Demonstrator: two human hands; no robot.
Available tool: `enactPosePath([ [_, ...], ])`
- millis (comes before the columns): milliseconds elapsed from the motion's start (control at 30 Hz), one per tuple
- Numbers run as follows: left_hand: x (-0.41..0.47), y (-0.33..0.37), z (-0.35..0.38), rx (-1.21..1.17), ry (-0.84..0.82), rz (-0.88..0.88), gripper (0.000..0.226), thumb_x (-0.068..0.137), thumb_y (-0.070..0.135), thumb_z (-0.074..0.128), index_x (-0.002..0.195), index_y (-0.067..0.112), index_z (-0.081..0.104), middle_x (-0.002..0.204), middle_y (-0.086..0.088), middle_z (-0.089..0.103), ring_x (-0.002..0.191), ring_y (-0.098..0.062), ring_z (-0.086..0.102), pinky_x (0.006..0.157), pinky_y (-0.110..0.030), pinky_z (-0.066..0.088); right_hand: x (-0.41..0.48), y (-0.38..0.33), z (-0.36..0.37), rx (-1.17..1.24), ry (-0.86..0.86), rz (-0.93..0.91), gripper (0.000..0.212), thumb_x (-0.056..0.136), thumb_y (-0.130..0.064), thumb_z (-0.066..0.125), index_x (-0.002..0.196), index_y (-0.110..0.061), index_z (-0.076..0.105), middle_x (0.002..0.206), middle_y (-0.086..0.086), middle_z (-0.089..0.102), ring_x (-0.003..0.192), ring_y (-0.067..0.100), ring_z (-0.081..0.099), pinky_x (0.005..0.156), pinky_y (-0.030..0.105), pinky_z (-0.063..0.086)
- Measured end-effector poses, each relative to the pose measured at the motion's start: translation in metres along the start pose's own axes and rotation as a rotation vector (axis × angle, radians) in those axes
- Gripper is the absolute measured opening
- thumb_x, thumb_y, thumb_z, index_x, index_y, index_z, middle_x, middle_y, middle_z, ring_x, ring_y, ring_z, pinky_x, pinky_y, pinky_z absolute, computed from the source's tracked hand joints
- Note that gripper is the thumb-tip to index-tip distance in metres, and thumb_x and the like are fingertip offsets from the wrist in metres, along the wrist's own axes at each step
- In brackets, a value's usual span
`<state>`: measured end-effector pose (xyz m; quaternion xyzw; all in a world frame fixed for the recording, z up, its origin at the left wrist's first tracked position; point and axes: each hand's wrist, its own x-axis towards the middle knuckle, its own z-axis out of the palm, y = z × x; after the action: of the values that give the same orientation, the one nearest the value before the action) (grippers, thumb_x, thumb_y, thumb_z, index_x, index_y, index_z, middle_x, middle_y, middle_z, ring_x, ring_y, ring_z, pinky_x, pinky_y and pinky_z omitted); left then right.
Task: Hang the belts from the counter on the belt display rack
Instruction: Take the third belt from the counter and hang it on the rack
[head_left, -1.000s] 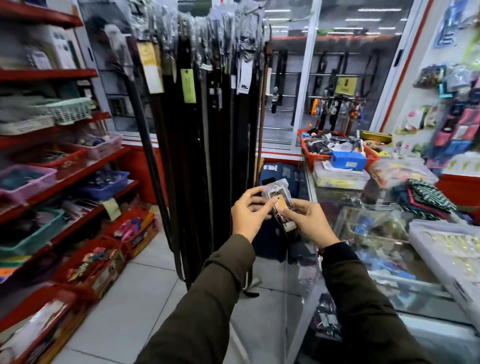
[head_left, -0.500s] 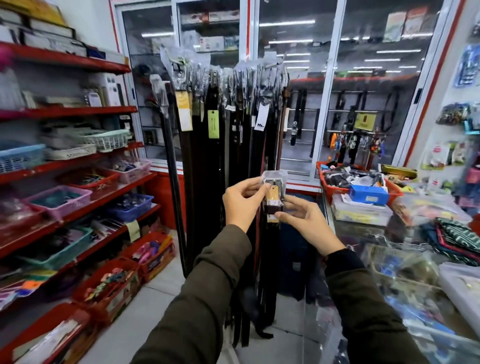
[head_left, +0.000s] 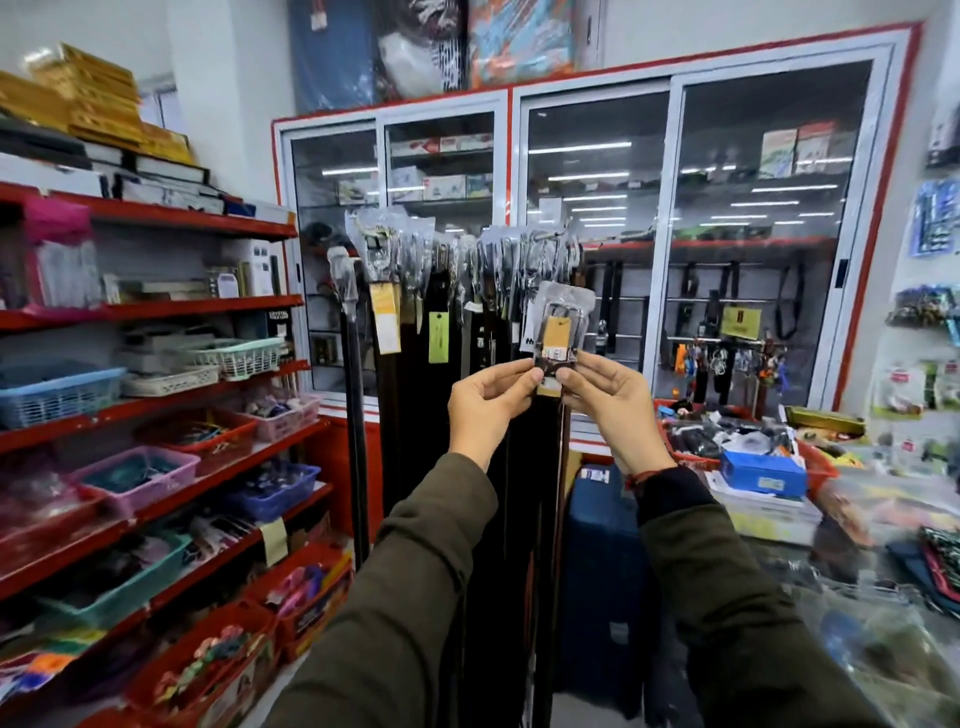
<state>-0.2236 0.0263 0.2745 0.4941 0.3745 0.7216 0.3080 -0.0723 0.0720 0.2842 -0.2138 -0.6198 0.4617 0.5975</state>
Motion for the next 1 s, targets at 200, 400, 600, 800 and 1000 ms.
enactPosePath([
  [200, 0.034, 0.035, 0.021, -0.058, -0.057, 0.014, 0.032, 0.094, 0.008, 0.071, 0.124, -0.002, 0.068, 0.096, -0.007, 0.076, 0.081, -0.003, 0.074, 0.071, -0.019, 0.062, 0.038, -0.032, 0.002, 0.122, 0.055, -0.052, 0.037, 0.087, -0.002, 0.075, 0.123, 0.004, 0.067, 0.109, 0.016, 0.078, 0.099, 0.022, 0.076, 0.084, 0.026, 0.063],
  [400, 0.06, 0.057, 0.046, -0.114, -0.05, 0.067, 0.03, 0.091, 0.012, 0.075, 0.119, 0.002, 0.07, 0.113, -0.017, 0.076, 0.104, -0.021, 0.071, 0.084, -0.031, 0.064, 0.068, -0.051, -0.003, 0.198, 0.11, -0.106, 0.033, 0.083, -0.008, 0.081, 0.115, -0.001, 0.074, 0.102, 0.011, 0.081, 0.088, 0.015, 0.079, 0.073, 0.021, 0.061],
  [600, 0.073, 0.062, 0.055, -0.087, -0.016, 0.044, 0.034, 0.091, 0.016, 0.077, 0.121, 0.001, 0.071, 0.104, -0.009, 0.075, 0.094, -0.017, 0.072, 0.071, -0.02, 0.062, 0.086, -0.051, -0.007, 0.07, 0.167, -0.085, 0.035, 0.082, -0.024, 0.084, 0.113, -0.008, 0.077, 0.102, 0.012, 0.081, 0.086, 0.017, 0.077, 0.072, 0.031, 0.063],
  [800, 0.077, 0.047, 0.048, -0.114, 0.029, 0.004, 0.033, 0.092, 0.015, 0.075, 0.122, 0.001, 0.07, 0.095, -0.002, 0.075, 0.081, -0.008, 0.071, 0.062, -0.014, 0.058, 0.088, -0.039, -0.001, 0.065, 0.134, -0.052, 0.036, 0.086, -0.019, 0.08, 0.117, -0.003, 0.074, 0.108, 0.017, 0.079, 0.082, 0.016, 0.076, 0.061, 0.023, 0.06],
  [1000, 0.086, 0.032, 0.041, 0.0, 0.084, 0.094, 0.029, 0.096, 0.012, 0.07, 0.121, -0.003, 0.07, 0.098, -0.011, 0.077, 0.091, -0.02, 0.075, 0.074, -0.022, 0.063, 0.083, -0.02, 0.006, -0.111, 0.143, -0.125, 0.033, 0.097, -0.021, 0.068, 0.127, -0.008, 0.067, 0.111, 0.009, 0.075, 0.105, 0.022, 0.074, 0.07, 0.026, 0.063],
])
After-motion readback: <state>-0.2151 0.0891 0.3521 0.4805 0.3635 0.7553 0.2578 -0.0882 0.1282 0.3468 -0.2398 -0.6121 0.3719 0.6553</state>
